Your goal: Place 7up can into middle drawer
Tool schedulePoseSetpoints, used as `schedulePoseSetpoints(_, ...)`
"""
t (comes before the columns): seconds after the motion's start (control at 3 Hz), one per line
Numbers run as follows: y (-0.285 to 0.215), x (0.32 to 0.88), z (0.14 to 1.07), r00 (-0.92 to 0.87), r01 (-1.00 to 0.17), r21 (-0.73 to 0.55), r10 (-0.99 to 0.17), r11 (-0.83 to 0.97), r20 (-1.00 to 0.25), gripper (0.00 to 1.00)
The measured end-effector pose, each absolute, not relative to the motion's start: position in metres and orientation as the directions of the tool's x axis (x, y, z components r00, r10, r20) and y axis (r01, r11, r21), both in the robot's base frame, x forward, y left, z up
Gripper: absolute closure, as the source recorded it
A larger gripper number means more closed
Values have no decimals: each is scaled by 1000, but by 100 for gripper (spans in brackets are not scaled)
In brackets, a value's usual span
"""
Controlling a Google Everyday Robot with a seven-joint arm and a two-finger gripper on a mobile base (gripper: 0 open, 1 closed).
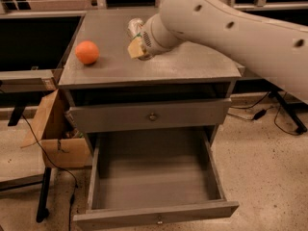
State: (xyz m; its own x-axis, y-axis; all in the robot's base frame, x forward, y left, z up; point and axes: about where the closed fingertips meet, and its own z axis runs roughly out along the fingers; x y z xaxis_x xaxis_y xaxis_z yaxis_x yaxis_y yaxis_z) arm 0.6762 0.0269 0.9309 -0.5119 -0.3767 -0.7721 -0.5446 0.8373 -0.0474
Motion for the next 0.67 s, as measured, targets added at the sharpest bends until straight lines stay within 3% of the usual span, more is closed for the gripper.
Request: schedulePoseSetpoints(0.67,30,643,943,-467,-649,62,-333,758,-819,100)
